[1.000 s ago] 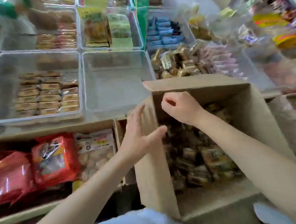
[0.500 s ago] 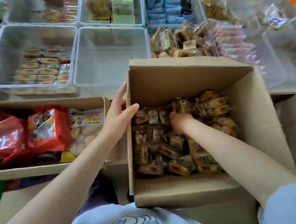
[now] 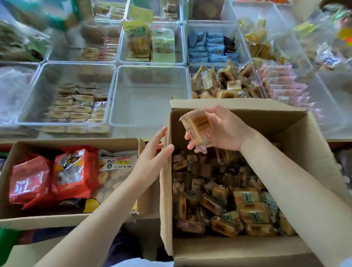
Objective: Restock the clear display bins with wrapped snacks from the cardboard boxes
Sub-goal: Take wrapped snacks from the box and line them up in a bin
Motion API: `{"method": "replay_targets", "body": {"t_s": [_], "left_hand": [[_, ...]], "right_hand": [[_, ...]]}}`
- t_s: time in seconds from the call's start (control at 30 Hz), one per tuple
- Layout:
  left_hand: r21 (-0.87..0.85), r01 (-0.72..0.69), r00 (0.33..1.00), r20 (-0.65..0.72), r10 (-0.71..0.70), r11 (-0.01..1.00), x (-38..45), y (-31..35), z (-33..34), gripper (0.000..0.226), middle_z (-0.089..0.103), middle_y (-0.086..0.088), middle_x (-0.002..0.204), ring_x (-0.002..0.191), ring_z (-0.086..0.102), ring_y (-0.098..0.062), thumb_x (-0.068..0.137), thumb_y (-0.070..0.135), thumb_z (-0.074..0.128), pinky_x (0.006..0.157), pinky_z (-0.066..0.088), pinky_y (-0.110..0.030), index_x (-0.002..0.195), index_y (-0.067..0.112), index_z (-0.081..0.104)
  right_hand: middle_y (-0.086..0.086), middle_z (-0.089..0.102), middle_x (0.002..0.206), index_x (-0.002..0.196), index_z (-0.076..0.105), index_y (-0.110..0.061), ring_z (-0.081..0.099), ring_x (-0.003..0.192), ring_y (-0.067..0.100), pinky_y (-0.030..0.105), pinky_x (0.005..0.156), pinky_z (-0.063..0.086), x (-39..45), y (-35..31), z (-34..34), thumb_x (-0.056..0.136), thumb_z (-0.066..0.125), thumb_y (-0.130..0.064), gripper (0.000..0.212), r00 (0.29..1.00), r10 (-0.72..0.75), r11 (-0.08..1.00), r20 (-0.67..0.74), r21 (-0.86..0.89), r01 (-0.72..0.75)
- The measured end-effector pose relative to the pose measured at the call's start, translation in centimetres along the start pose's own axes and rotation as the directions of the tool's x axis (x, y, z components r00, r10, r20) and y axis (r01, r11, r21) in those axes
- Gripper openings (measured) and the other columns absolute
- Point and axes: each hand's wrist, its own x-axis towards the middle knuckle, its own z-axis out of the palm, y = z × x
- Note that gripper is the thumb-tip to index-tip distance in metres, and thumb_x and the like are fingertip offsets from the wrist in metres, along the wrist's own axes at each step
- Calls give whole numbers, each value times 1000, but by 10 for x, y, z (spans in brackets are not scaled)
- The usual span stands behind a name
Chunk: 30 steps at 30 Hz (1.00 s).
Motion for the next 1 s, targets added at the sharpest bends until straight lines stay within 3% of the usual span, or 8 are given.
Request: {"method": "replay_targets", "body": {"t_s": [0.17,0.23,0.5,0.63,0.7,0.87,0.93,1.0], "left_hand": [[81,85,974,-216,-66,993,19,-13,-66,40,68,11,112,106,65,-9,96,34,64,92,54,-30,135,35,55],[235,113,963,-267,-48,965,28,-17,-104,30,68,8,109,97,66,-11,97,24,61,78,54,-23,127,26,63],[623,198,920,-385,76,757,91,-63,-275,32,68,-12,120,117,57,-35,93,23,62,97,44,-44,124,14,67],[758,228,936,-344,78,611,128,-84,-340,35,65,-7,129,122,51,-33,96,30,53,98,39,-46,128,19,63],[798,195,946,-306,105,570,146,-94,-361,34,64,-3,130,122,51,-29,96,34,51,98,37,-44,126,21,63],[814,209,960,-276,44,542,167,-121,-384,43,63,-5,131,125,49,-29,97,41,46,100,35,-45,133,20,58],[821,200,962,-269,53,534,170,-129,-384,44,65,-5,127,123,50,-28,96,44,46,99,35,-45,129,18,61],[829,180,957,-271,99,529,171,-130,-384,41,67,-4,121,118,52,-27,94,43,48,97,36,-45,121,17,65]], "right_hand": [[23,61,107,132,52,-3,64,100,41,49,84,54,47,-31,41,105,36,-41,49,998,-25,1000,-66,8,25],[23,61,110,134,52,-5,64,104,41,50,85,56,77,-39,56,105,37,-40,48,994,-21,998,-107,50,26],[19,59,109,121,57,-10,65,102,40,49,77,59,222,-51,113,105,33,-35,38,955,62,998,-290,26,-57],[13,68,97,109,63,-13,68,95,37,50,82,57,285,-58,131,105,36,-33,34,909,106,993,-403,-11,-120],[12,71,92,113,61,-14,69,91,34,51,84,57,314,-62,135,106,39,-30,28,882,118,984,-456,-63,-165],[15,70,100,128,48,-14,72,77,30,45,69,62,386,-69,133,103,51,-24,27,803,125,941,-582,-187,-282],[13,67,110,125,48,-17,70,79,25,41,68,62,418,-71,129,102,53,-23,24,772,21,884,-635,-348,-310],[9,61,118,126,47,-19,63,93,23,36,73,55,452,-70,120,101,54,-20,27,771,-205,680,-603,-654,-331]]}}
